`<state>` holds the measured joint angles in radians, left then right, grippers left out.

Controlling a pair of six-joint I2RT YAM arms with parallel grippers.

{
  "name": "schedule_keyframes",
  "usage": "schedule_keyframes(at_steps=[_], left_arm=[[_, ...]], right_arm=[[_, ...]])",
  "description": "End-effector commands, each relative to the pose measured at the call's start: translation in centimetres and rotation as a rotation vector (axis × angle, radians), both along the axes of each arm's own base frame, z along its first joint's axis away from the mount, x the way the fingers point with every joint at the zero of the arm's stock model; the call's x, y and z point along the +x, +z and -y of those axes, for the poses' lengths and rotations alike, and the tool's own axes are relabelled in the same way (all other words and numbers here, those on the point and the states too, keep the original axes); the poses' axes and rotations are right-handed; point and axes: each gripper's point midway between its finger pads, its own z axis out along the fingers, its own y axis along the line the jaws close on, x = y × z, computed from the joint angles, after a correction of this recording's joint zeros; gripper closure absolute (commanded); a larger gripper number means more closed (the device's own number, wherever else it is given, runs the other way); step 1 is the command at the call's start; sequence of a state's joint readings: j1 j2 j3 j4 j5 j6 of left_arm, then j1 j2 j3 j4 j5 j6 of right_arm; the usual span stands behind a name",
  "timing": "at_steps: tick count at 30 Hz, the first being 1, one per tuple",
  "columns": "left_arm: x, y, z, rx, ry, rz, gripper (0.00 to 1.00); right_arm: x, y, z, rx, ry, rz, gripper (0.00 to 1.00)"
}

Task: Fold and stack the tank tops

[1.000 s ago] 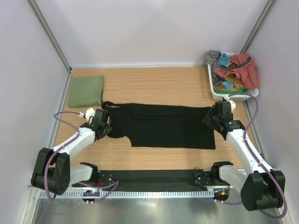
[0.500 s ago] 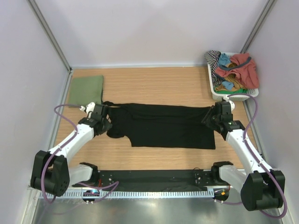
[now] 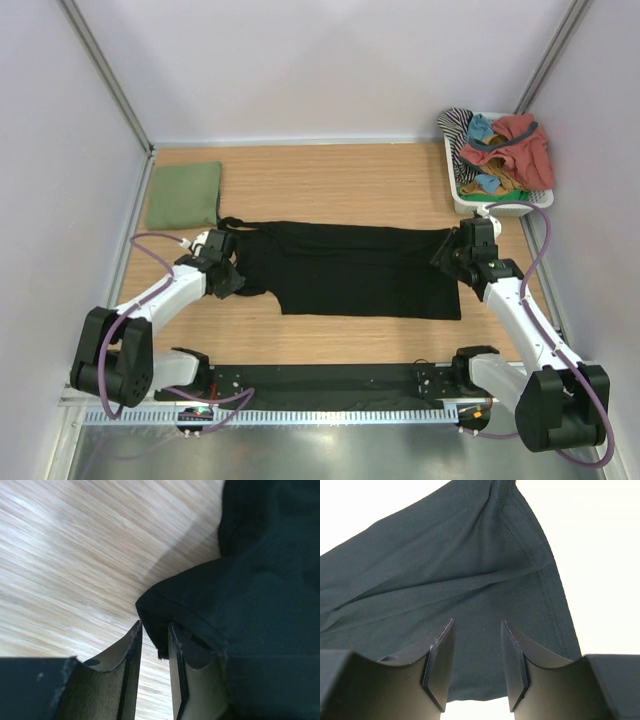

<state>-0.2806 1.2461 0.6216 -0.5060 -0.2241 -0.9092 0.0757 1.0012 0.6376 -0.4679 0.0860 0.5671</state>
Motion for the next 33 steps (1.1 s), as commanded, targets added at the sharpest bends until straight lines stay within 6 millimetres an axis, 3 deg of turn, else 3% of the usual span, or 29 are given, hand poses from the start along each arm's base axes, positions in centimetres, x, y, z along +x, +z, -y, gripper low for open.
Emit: schedule_keyframes(at_steps=[1,3,5,7,10,16,21,25,27,30,33], left_arm=[[0.9,-0.3,1.4,-0.058,-0.025,0.012,0.74],[0.9,-0.6,1.5,-0.060,-0.029,0.001,0.81],[0.8,-0.7,1.3,-0.053,-0.026,-0.004,0.82],[0.7,-0.9,1.0,-0.037,-0.019,-0.007,0.79],[0.4,-1.2,0.6,-0.015,-0.018,-0.026,0.67],[-0.1,-1.6,-0.1,0.022,-0.007,-0.058,0.64],[0.1,-2.1,0.8,-0.010,-0.019,-0.091,0.59],[0.4,-2.8,0.7,0.009,-0.033,-0.107,0.76],[0.4,-3.4,0.7,0.012,-0.037,-0.117,0.97],[1.1,-4.2,1.0,-0.026,-0.048,-0.127,1.00],[1.5,-3.7,0.0,0.020,-0.048,-0.133,1.00]], right_arm=[[0.7,0.7,-0.1,0.001,0.004,0.038,0.52],[0.7,0.8,-0.1,0.001,0.002,0.040,0.53],[0.7,0.9,-0.1,0.004,0.004,0.041,0.52],[0.7,0.8,-0.2,0.004,0.004,0.040,0.52],[0.7,0.8,-0.1,0.002,0.003,0.038,0.53],[0.7,0.8,-0.2,0.004,0.006,0.041,0.52],[0.8,0.7,-0.4,0.015,0.009,0.053,0.52],[1.0,0.9,-0.5,0.021,0.012,0.054,0.53],[1.0,1.1,-0.6,0.024,0.015,0.055,0.53],[1.1,1.7,-0.7,0.033,0.016,0.072,0.53],[1.0,2.2,-0.8,0.035,0.019,0.081,0.53]])
